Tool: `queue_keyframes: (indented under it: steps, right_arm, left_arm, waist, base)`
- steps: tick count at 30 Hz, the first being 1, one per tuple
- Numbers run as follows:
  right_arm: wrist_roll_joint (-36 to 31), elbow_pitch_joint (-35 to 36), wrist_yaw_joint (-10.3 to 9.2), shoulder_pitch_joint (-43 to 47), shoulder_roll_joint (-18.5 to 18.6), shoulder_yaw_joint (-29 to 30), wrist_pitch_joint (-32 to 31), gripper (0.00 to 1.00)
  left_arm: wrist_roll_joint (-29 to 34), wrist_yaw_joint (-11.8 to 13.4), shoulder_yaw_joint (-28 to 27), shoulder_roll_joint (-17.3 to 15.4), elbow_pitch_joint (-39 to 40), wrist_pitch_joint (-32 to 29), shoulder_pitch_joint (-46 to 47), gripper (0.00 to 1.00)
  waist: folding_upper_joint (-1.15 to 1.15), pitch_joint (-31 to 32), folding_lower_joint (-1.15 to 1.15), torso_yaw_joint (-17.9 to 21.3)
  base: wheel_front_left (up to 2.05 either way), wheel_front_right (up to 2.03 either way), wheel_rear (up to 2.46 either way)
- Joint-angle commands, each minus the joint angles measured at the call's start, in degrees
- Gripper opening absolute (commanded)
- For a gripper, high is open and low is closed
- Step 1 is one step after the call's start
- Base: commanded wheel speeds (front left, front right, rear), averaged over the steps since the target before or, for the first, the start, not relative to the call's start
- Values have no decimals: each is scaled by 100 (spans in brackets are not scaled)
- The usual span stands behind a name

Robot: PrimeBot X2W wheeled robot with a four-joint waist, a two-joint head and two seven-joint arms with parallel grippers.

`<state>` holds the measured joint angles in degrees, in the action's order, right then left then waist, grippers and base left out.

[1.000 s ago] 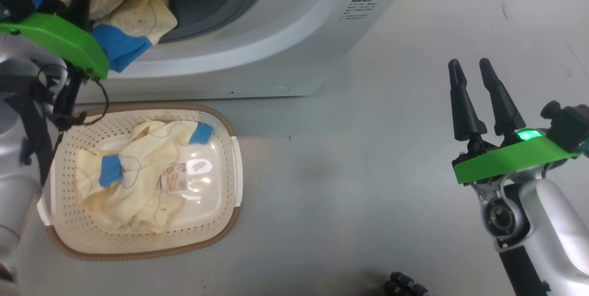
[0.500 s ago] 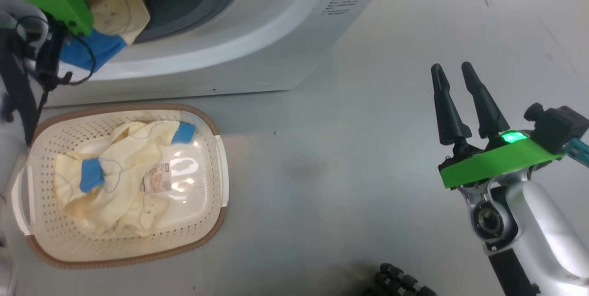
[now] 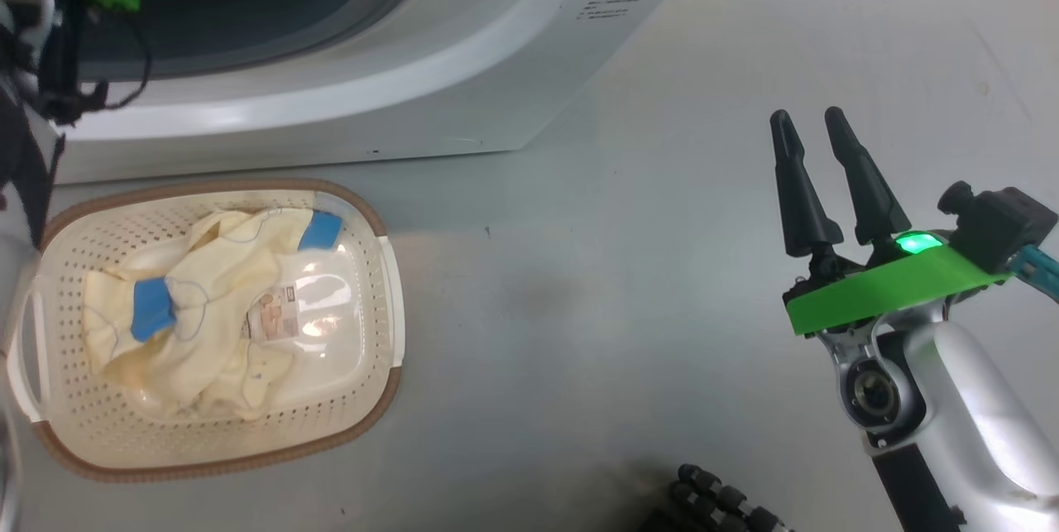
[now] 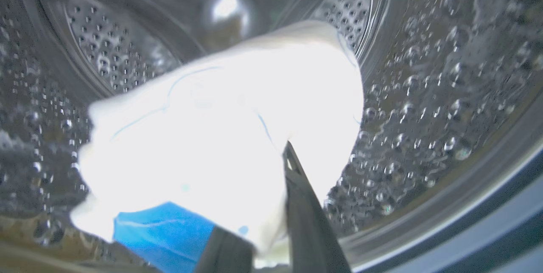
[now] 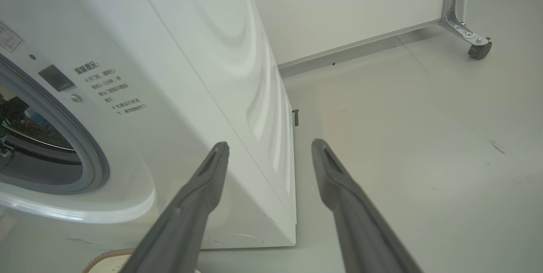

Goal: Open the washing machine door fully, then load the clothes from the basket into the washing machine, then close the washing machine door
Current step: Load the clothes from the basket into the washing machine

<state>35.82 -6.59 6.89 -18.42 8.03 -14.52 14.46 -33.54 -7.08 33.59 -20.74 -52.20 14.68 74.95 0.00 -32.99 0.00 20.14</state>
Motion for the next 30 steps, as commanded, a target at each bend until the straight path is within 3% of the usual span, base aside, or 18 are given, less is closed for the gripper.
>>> queue_keyframes:
  steps: [1, 5, 7, 8, 9, 18, 30]
  right_arm:
    - [49, 145, 59, -25, 32, -61, 54, 100]
    - [55, 126, 59, -1, 36, -89, 54, 100]
    - [55, 121, 59, 6, 41, -94, 54, 100]
    - [55, 121, 59, 5, 41, -93, 54, 100]
    - [56, 120, 59, 3, 43, -89, 54, 100]
    - [47, 109, 59, 12, 51, -37, 54, 100]
    - [28, 110, 59, -8, 106, 38, 54, 100]
  left_arm:
    - [20, -15, -145, -147, 24, 30, 81, 0]
    - [-125, -36, 91, 46, -518, 18, -6, 0]
    - [-275, -38, 291, 103, -650, -67, 28, 50]
    - [-340, -38, 375, 99, -695, -80, 66, 95]
    - [-422, -38, 440, 98, -734, -100, 106, 100]
    - [-1002, -40, 1072, 31, -818, -127, 268, 100]
    - [-1602, -40, 1146, 68, -687, 26, 55, 100]
  waist:
    - [0, 10, 0, -2]
    - [0, 51, 0, -7]
    - [0, 64, 0, -12]
    - [0, 67, 0, -13]
    - [0, 73, 0, -13]
    - [0, 147, 0, -70]
    - [0, 221, 0, -219]
  base:
    - [0, 0, 0]
    - [0, 0, 0]
    - [0, 0, 0]
    - [0, 0, 0]
    - [0, 0, 0]
    - [0, 0, 0]
    - [0, 0, 0]
